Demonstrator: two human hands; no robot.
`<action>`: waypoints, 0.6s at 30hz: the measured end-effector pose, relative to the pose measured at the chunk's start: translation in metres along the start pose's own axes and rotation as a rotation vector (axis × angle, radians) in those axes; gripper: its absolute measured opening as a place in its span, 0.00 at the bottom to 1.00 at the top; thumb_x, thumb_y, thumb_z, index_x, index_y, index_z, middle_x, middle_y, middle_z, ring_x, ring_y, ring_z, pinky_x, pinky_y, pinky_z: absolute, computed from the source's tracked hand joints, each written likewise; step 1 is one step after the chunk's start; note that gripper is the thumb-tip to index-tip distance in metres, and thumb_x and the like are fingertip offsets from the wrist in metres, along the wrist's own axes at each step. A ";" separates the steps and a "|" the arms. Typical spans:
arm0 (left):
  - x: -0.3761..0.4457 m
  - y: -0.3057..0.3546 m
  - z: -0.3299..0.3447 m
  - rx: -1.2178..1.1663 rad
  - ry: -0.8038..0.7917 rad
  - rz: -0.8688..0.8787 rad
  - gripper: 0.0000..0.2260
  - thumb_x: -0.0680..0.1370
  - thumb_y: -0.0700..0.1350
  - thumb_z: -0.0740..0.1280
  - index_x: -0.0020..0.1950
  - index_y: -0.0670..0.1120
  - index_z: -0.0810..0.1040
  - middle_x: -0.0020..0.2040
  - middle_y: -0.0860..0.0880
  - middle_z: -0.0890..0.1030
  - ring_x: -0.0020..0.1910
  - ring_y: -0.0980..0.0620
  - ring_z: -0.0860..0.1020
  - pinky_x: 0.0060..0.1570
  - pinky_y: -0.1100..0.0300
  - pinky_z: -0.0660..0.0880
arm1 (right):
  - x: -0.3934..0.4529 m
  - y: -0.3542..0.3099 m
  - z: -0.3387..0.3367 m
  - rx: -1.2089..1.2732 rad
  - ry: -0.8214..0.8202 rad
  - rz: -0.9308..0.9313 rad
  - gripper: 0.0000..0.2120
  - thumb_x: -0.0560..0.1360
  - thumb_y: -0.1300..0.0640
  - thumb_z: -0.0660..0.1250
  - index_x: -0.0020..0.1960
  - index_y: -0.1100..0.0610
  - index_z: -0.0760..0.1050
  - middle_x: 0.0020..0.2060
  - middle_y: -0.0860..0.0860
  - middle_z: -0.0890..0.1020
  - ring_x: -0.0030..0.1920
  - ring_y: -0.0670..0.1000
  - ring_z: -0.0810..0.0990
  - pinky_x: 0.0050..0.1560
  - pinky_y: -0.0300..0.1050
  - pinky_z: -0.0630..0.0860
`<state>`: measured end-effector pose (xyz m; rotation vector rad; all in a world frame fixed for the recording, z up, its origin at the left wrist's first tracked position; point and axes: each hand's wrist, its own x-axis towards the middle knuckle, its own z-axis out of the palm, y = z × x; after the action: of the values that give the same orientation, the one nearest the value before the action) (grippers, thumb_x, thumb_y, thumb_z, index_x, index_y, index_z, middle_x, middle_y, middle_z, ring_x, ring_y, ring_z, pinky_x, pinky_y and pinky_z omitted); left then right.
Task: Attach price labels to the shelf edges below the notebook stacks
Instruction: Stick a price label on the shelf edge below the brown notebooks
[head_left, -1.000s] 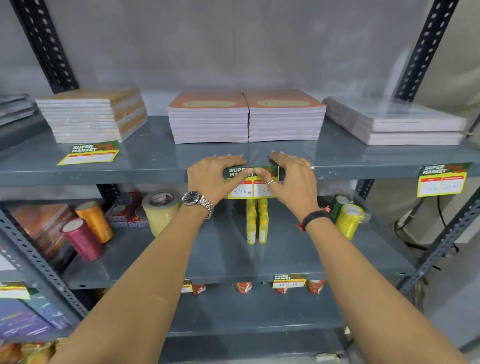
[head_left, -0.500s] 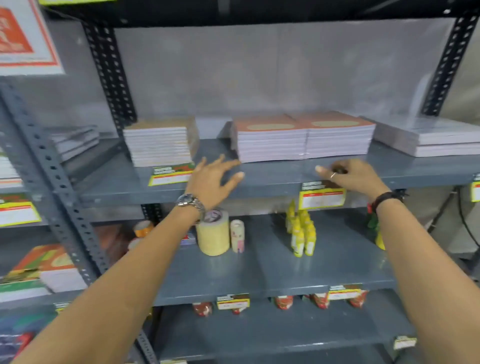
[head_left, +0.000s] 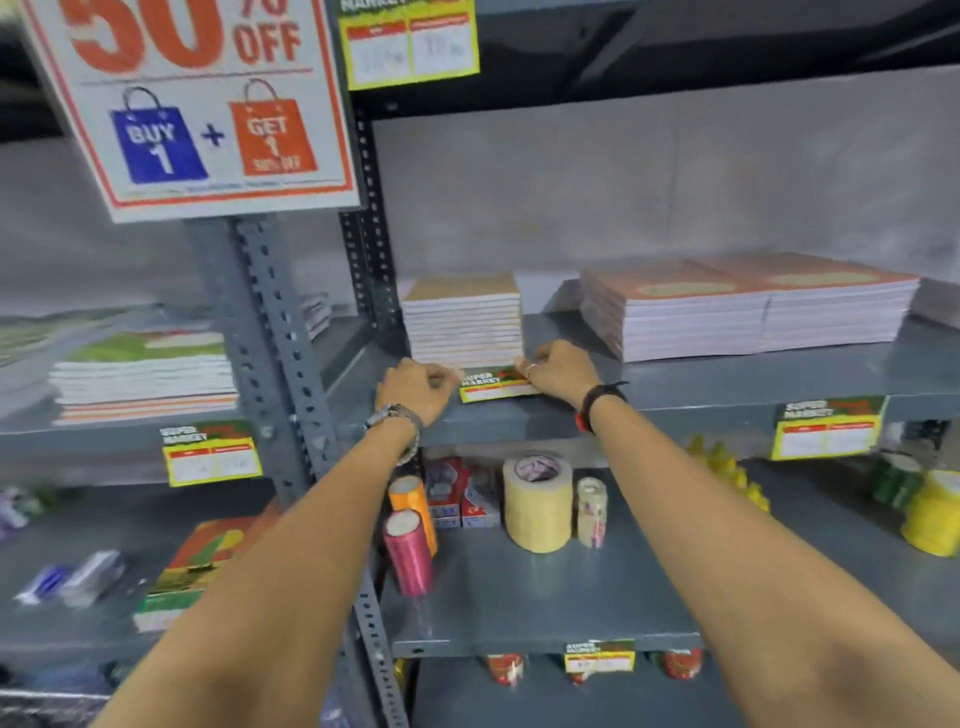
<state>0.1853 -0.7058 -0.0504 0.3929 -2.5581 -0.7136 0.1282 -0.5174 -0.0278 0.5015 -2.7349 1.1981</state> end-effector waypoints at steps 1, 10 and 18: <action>-0.001 0.001 0.000 -0.035 -0.006 0.004 0.11 0.70 0.64 0.63 0.41 0.60 0.80 0.53 0.47 0.83 0.57 0.40 0.77 0.59 0.44 0.73 | 0.004 0.000 0.005 0.002 0.019 0.019 0.20 0.75 0.49 0.64 0.56 0.65 0.77 0.57 0.62 0.81 0.59 0.62 0.77 0.58 0.50 0.73; 0.008 -0.002 0.002 -0.227 -0.033 -0.044 0.14 0.69 0.63 0.67 0.43 0.54 0.81 0.44 0.55 0.82 0.47 0.54 0.79 0.49 0.58 0.76 | 0.013 0.009 0.014 0.112 0.208 -0.012 0.03 0.70 0.60 0.70 0.41 0.58 0.82 0.45 0.56 0.85 0.53 0.55 0.81 0.50 0.44 0.76; -0.023 -0.023 -0.035 -0.433 0.041 0.209 0.04 0.70 0.49 0.73 0.41 0.50 0.82 0.34 0.52 0.81 0.29 0.61 0.72 0.31 0.72 0.70 | -0.028 -0.010 -0.007 0.095 0.052 -0.234 0.05 0.68 0.56 0.74 0.41 0.58 0.83 0.35 0.48 0.82 0.34 0.41 0.77 0.31 0.23 0.70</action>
<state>0.2252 -0.7309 -0.0445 -0.0026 -2.2766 -1.1279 0.1574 -0.5113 -0.0225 0.7658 -2.5004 1.2637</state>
